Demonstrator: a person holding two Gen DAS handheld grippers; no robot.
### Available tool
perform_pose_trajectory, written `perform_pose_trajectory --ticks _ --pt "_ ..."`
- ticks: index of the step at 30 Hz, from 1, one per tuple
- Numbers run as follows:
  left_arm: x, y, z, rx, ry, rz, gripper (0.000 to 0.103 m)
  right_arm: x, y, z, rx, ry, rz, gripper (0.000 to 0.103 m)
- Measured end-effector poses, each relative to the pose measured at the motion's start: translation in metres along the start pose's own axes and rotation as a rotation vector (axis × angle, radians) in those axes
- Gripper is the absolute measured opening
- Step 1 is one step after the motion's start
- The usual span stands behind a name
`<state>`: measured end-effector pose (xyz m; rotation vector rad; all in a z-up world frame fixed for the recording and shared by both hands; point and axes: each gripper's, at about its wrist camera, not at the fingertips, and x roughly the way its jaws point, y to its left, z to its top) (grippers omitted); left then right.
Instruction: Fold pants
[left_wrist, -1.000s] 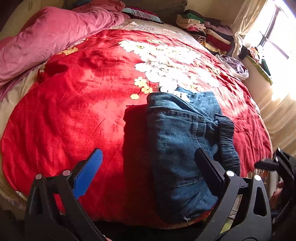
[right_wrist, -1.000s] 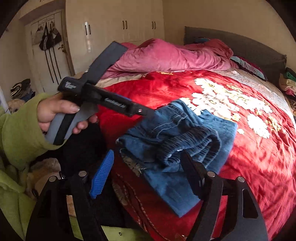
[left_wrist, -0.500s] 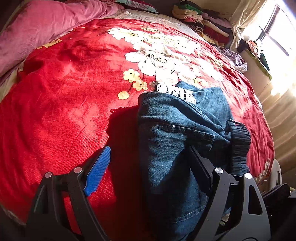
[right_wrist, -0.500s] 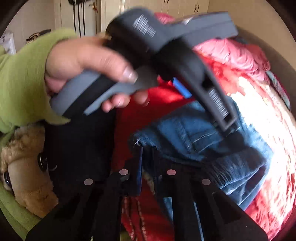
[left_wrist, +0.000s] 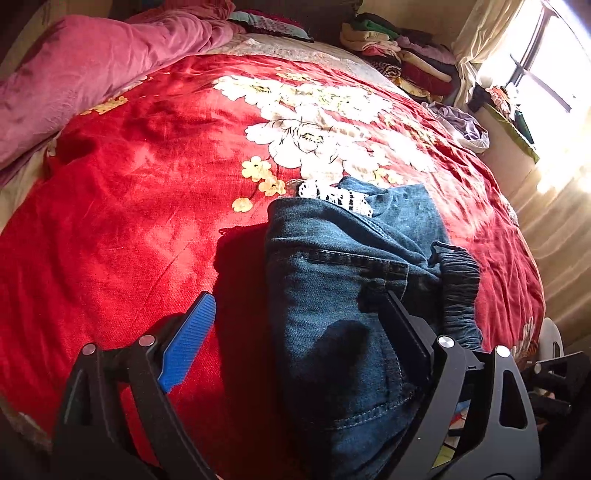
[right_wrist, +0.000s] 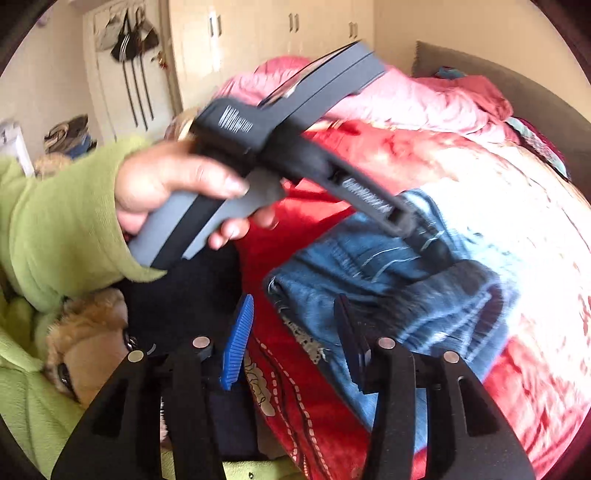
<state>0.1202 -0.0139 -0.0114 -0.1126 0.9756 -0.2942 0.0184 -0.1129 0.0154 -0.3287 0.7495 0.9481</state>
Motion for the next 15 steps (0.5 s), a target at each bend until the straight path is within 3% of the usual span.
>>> perform_pose_trajectory --ticks 5,10,15 --pt "-0.012 -0.005 0.001 0.016 -0.027 0.022 0.093 -0.027 -0.017 -0.004 0.067 -0.062 -0.063 0.060" --pt "-0.021 -0.007 0.001 0.014 -0.044 0.034 0.093 -0.048 -0.039 -0.008 0.146 -0.115 -0.139 0.072" --pt "-0.025 -0.007 0.000 0.010 -0.052 0.035 0.093 -0.059 -0.061 -0.013 0.227 -0.149 -0.223 0.075"
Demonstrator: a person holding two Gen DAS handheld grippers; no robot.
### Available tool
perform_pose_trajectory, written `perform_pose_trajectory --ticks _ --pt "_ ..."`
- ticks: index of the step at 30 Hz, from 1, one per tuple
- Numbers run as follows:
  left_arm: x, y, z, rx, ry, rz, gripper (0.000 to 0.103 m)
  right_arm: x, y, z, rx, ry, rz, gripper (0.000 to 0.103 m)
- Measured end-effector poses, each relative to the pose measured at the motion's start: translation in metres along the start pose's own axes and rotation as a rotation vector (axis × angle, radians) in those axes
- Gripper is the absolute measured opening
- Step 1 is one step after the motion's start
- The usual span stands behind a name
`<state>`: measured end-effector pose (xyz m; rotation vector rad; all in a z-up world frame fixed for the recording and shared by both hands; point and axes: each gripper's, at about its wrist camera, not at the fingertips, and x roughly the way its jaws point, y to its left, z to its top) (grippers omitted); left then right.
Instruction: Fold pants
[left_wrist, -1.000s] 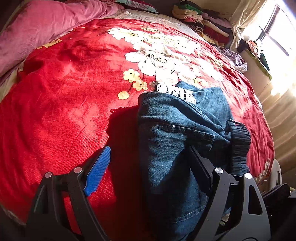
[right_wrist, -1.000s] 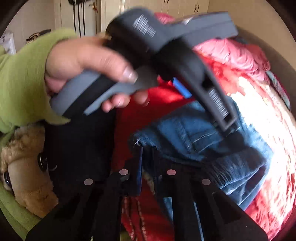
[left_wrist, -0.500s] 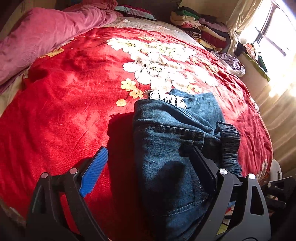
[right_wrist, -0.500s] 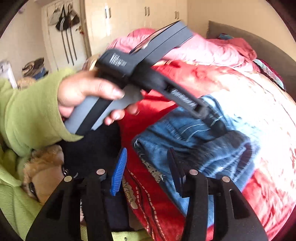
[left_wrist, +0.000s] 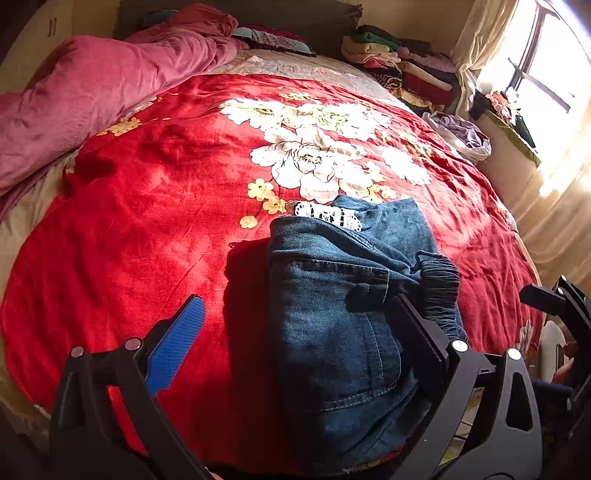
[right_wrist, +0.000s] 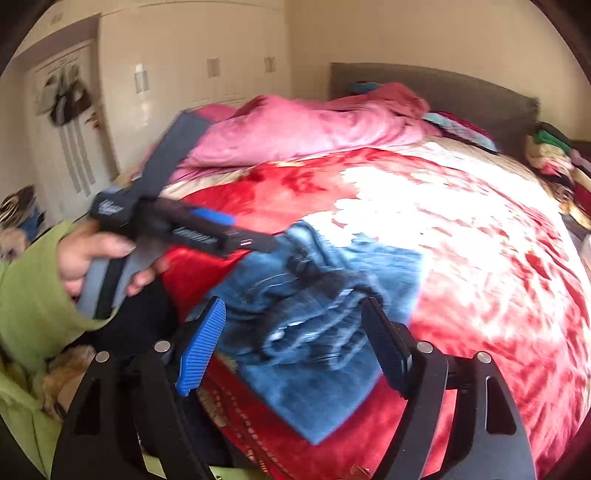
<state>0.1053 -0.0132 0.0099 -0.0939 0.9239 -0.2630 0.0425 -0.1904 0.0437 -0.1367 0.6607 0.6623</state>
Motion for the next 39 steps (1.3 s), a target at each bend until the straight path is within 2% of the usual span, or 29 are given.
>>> perform_pose_trajectory --ticks 6,12,22,30,32,34,39 --pt "-0.003 -0.001 -0.002 0.013 -0.005 0.026 0.093 0.008 -0.022 -0.001 0.113 0.015 -0.079 0.076" --pt "-0.004 -0.003 -0.006 0.025 -0.008 0.031 0.093 0.006 -0.034 -0.008 0.149 0.029 -0.138 0.076" --pt "0.007 0.000 -0.020 -0.003 0.029 0.003 0.093 0.024 -0.046 -0.020 0.215 0.094 -0.171 0.076" --pt "0.030 0.008 -0.030 -0.062 0.093 -0.062 0.093 0.048 -0.056 -0.031 0.277 0.152 -0.117 0.076" --pt "0.033 0.008 -0.030 -0.062 0.089 -0.068 0.093 0.056 -0.060 -0.034 0.297 0.170 -0.097 0.075" --pt "0.035 0.008 -0.029 -0.058 0.081 -0.070 0.093 0.066 -0.064 -0.036 0.327 0.190 -0.064 0.070" --pt "0.043 0.005 -0.028 -0.044 0.076 -0.073 0.093 0.084 -0.075 -0.041 0.415 0.193 0.018 0.070"
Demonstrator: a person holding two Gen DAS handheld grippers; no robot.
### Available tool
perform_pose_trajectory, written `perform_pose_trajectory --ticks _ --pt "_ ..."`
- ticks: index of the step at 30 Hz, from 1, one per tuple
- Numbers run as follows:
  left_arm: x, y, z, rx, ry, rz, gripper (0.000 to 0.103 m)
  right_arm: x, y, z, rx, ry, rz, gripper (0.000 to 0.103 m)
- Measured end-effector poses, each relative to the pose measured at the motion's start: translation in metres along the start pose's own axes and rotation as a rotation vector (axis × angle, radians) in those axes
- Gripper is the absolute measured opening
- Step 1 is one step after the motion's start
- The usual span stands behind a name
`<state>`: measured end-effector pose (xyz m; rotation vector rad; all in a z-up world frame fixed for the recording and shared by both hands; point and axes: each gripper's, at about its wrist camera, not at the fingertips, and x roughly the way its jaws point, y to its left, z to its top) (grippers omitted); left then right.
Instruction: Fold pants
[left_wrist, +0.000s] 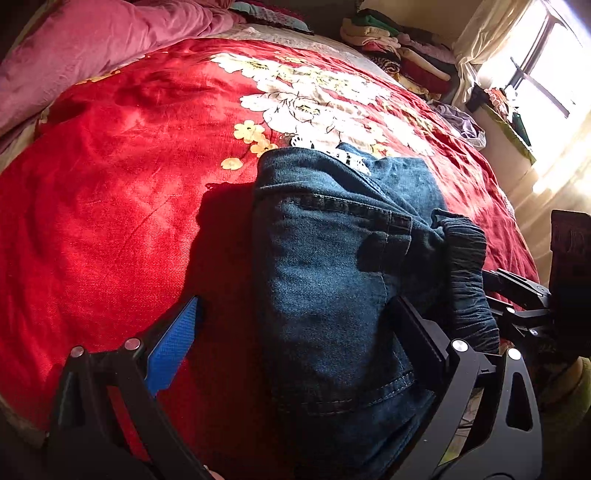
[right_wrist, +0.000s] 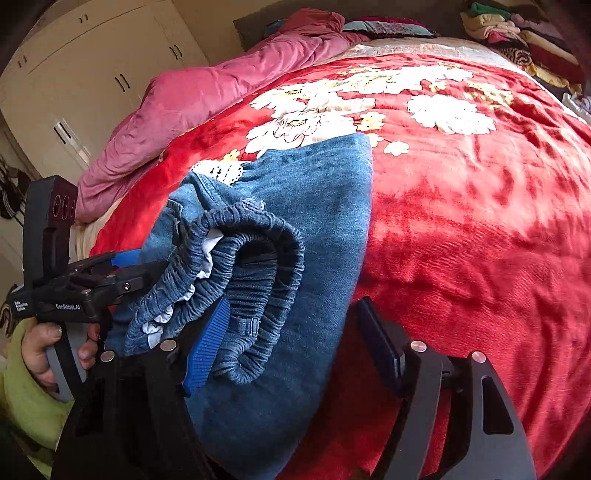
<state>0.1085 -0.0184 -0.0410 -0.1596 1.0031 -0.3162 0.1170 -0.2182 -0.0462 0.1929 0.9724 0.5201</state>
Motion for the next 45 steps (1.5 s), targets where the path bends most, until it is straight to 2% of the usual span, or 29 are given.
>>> perform_pose_trajectory --ticks 5,7,11,14,23,31,45 --pt "0.006 -0.003 0.004 0.010 -0.008 0.003 0.093 0.009 0.005 0.005 -0.018 -0.006 0.019 0.068" --pt "0.008 -0.005 0.006 0.019 -0.017 -0.006 0.090 0.011 0.010 0.005 -0.039 -0.007 0.032 0.053" --pt "0.006 -0.014 0.006 0.036 -0.022 -0.052 0.057 0.008 0.018 0.004 -0.073 -0.031 0.051 0.043" --pt "0.002 -0.019 0.005 0.043 -0.026 -0.052 0.051 0.004 0.022 0.003 -0.086 -0.049 0.055 0.039" --pt "-0.015 -0.029 0.012 0.048 -0.054 -0.076 0.047 -0.018 0.041 0.009 -0.155 -0.115 0.046 0.036" --pt "-0.027 -0.036 0.039 0.067 -0.106 -0.075 0.047 -0.031 0.044 0.038 -0.203 -0.182 0.030 0.036" --pt "-0.011 -0.031 0.093 0.087 -0.140 -0.032 0.047 -0.008 0.026 0.091 -0.205 -0.226 0.005 0.036"
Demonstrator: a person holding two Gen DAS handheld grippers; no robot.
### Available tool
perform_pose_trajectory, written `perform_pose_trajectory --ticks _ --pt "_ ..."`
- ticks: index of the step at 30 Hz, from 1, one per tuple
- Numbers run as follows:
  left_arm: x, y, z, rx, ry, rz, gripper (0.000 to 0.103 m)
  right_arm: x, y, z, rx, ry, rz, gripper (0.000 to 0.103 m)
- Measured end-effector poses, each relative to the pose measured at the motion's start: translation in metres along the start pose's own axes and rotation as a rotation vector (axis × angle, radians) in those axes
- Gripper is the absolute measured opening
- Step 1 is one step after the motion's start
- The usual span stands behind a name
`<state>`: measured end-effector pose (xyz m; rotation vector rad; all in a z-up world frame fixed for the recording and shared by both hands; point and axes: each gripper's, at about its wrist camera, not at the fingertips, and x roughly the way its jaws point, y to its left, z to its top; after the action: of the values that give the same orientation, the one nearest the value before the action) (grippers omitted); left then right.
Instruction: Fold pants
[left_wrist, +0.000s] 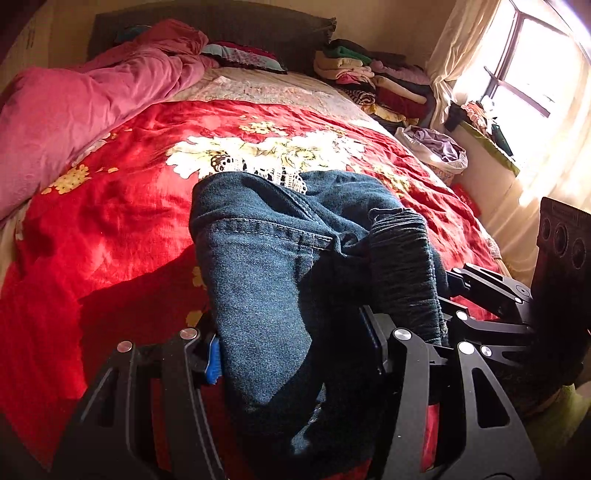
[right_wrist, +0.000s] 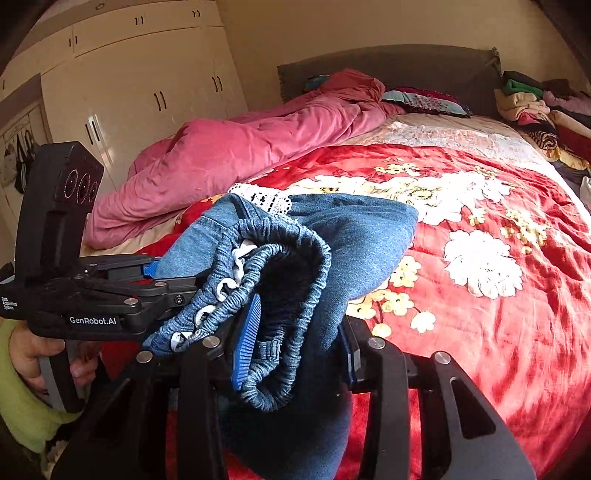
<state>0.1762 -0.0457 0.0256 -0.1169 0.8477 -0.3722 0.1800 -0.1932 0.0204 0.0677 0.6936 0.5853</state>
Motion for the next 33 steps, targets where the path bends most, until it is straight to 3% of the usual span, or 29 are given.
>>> perform_pose_trajectory --ticks 6,12,15,19,27,29,33 --pt "0.014 0.006 0.006 -0.006 0.002 0.005 0.047 0.016 -0.012 0.005 0.020 0.012 -0.008 0.037" --pt "0.039 0.020 -0.006 -0.030 0.061 0.027 0.052 0.039 -0.031 -0.006 0.089 0.091 -0.035 0.038" --pt "0.048 0.027 -0.014 -0.048 0.094 0.041 0.064 0.046 -0.039 -0.015 0.116 0.144 -0.074 0.060" --pt "0.060 0.040 -0.023 -0.092 0.122 0.020 0.070 0.054 -0.053 -0.027 0.176 0.189 -0.095 0.072" --pt "0.060 0.038 -0.026 -0.080 0.107 0.024 0.072 0.054 -0.049 -0.030 0.163 0.182 -0.127 0.072" --pt "0.057 0.038 -0.025 -0.076 0.103 0.041 0.079 0.048 -0.047 -0.028 0.155 0.165 -0.137 0.072" --pt "0.046 0.039 -0.025 -0.079 0.094 0.066 0.083 0.034 -0.046 -0.027 0.160 0.134 -0.160 0.078"
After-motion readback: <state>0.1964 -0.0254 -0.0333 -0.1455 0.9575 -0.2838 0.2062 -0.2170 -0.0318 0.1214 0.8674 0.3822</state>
